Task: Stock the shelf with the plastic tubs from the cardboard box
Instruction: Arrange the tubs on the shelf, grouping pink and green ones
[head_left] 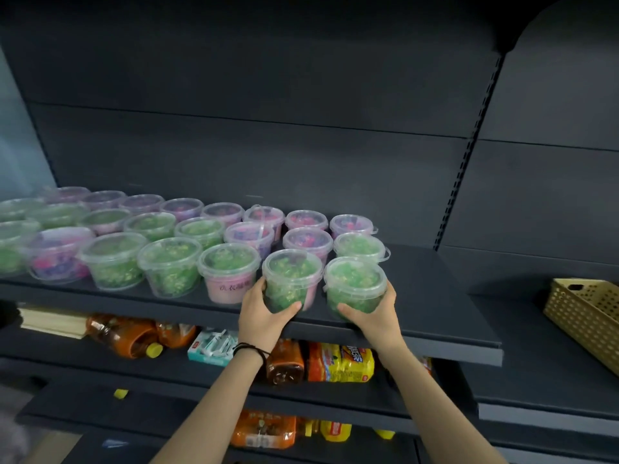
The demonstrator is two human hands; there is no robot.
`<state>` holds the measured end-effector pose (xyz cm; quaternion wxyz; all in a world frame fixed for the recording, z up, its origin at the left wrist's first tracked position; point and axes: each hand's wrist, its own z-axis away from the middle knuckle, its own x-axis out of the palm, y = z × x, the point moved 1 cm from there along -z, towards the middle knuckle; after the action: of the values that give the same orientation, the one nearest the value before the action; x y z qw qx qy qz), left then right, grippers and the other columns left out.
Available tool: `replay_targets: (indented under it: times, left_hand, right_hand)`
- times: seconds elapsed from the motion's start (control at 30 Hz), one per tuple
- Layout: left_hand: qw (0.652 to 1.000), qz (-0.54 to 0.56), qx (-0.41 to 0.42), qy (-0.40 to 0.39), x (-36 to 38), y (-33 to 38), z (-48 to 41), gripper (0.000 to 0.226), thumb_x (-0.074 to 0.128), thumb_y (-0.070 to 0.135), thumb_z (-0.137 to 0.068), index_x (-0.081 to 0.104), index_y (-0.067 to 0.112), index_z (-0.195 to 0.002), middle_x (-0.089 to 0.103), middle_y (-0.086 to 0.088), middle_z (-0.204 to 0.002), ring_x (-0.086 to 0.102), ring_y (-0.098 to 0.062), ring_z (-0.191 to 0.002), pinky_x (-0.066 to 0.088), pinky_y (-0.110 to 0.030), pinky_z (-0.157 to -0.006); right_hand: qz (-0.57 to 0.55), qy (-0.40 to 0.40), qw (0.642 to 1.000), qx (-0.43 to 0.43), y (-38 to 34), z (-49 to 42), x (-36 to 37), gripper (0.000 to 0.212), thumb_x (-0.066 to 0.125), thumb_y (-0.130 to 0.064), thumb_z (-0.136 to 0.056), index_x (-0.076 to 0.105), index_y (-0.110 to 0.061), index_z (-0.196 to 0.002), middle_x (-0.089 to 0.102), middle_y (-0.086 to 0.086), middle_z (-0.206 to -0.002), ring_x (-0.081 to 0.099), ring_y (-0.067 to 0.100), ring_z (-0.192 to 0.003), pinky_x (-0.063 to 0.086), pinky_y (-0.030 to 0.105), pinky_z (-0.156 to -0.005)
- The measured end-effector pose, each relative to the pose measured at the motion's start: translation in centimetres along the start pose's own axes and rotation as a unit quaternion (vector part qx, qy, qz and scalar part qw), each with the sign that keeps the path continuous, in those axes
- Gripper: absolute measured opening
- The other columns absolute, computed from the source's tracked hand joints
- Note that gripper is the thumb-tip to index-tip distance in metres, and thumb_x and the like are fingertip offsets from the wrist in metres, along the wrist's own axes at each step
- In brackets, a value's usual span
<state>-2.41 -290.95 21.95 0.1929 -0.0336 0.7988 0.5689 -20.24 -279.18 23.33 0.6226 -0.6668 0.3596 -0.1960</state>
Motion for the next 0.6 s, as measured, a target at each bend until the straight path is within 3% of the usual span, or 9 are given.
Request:
replay_targets:
  times: [0.17, 0.33, 0.43, 0.6]
  left_hand:
    - [1.0, 0.0, 0.004, 0.026, -2.6, -0.8, 2.0, 0.036, 0.076, 0.044, -0.075, 0.061, 0.028, -0.104, 0.06, 0.012, -0.106, 0.057, -0.009, -0.102, 0.042, -0.023, -0.083]
    - [0.999, 0.016, 0.006, 0.037, -6.2, -1.3, 2.8, 0.026, 0.073, 0.045, -0.078, 0.061, 0.029, -0.096, 0.062, 0.016, -0.099, 0.057, -0.004, -0.097, 0.043, -0.022, -0.082]
    - [0.997, 0.059, 0.005, 0.041, -10.0, -1.6, 2.8, 0.022, 0.075, 0.037, -0.079, 0.062, 0.029, -0.095, 0.065, 0.012, -0.101, 0.059, -0.003, -0.098, 0.043, -0.021, -0.081]
    - [0.996, 0.074, 0.02, 0.055, -20.6, -3.4, 2.4, 0.029, 0.074, 0.035, -0.079, 0.059, 0.035, -0.104, 0.061, 0.016, -0.112, 0.056, -0.002, -0.106, 0.04, -0.016, -0.082]
  right_hand:
    - [0.005, 0.012, 1.0, 0.028, 0.7, 3.0, -2.2, 0.082, 0.083, -0.024, -0.073, 0.036, -0.016, -0.14, 0.046, -0.006, -0.128, 0.047, 0.013, -0.117, 0.043, 0.033, -0.101]
    - [0.026, 0.04, 0.999, -0.005, -0.1, 6.7, -1.7, 0.036, 0.08, -0.026, -0.077, 0.057, -0.025, -0.106, 0.065, -0.003, -0.105, 0.064, 0.01, -0.091, 0.049, 0.019, -0.07]
    - [0.032, 0.027, 0.998, -0.038, -2.3, 8.3, 1.3, 0.03, 0.078, -0.027, -0.078, 0.059, -0.03, -0.1, 0.067, -0.004, -0.097, 0.065, 0.005, -0.083, 0.05, 0.015, -0.062]
    - [0.02, -0.026, 0.995, -0.094, -7.1, 10.5, 10.5, 0.032, 0.077, -0.026, -0.079, 0.057, -0.031, -0.104, 0.065, -0.01, -0.1, 0.065, 0.006, -0.089, 0.052, 0.02, -0.076]
